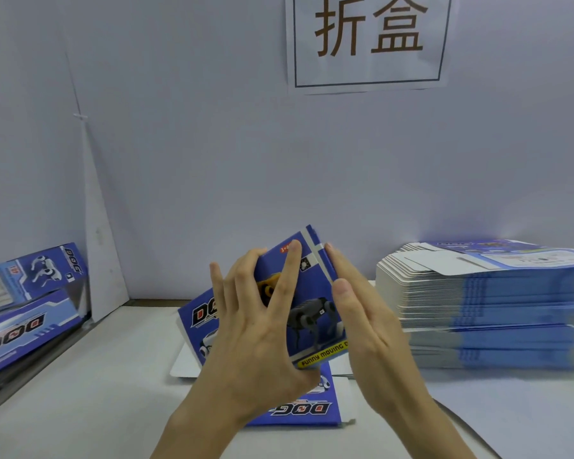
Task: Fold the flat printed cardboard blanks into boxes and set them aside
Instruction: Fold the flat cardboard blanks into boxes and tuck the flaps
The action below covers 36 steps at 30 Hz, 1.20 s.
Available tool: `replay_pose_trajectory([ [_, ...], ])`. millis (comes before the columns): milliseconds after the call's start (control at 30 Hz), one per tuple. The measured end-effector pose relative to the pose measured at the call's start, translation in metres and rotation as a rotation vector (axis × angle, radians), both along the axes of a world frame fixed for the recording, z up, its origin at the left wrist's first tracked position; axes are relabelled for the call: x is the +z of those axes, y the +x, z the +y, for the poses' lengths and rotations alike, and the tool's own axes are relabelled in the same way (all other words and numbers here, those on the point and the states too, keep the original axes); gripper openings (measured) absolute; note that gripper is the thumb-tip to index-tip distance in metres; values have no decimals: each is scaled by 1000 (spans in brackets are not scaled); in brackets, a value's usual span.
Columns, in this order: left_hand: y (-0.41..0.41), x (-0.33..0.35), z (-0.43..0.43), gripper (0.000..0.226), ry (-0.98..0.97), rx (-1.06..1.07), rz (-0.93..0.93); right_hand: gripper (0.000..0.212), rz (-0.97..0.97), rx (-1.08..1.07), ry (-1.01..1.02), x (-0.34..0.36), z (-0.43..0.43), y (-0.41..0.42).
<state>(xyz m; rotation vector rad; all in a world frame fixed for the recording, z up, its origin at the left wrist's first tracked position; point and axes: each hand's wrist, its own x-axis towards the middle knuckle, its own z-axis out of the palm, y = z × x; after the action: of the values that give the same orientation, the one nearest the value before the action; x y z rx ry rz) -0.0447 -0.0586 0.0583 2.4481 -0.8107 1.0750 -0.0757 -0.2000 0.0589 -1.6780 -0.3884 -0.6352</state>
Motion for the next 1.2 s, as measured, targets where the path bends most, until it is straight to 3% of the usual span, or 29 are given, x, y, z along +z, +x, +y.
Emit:
replay_pose_trajectory([
  [167, 0, 0, 4, 140, 7, -56, 87, 51, -45, -64, -238, 6, -10, -2],
  [300, -6, 6, 5, 134, 102, -57, -15, 62, -22, 12, -146, 7, -18, -4],
  [467, -8, 9, 6, 140, 166, -27, -56, 66, -42, 7, -227, 2, -12, -4],
  [600, -3, 8, 13, 141, 215, -33, 33, 75, 95, 188, -110, -5, -8, 0],
  [700, 3, 8, 19, 132, 138, -124, 142, 81, 175, 224, 41, -3, -15, 4],
  [800, 9, 5, 22, 116, 61, -178, 129, 103, 295, 178, 83, 2, -26, 9],
  [867, 12, 1, 17, 112, -63, -162, 96, 103, 229, 41, 144, 1, -29, 12],
  [967, 15, -4, 11, 109, -450, -92, 305, 59, 74, -6, 387, -1, -24, 17],
  [1033, 17, -1, 12, 118, -728, -116, 636, 65, 81, 84, 515, -1, -25, 20],
  [1100, 21, 1, 17, 128, -1063, -380, 967, 80, 149, 198, 544, -3, -30, 23],
  [1133, 23, 1, 19, 119, -1185, -513, 1057, 84, 197, 236, 504, -4, -33, 23],
  [1200, 28, -1, 20, 85, -1328, -646, 1030, 80, 314, 284, 314, -4, -39, 20],
])
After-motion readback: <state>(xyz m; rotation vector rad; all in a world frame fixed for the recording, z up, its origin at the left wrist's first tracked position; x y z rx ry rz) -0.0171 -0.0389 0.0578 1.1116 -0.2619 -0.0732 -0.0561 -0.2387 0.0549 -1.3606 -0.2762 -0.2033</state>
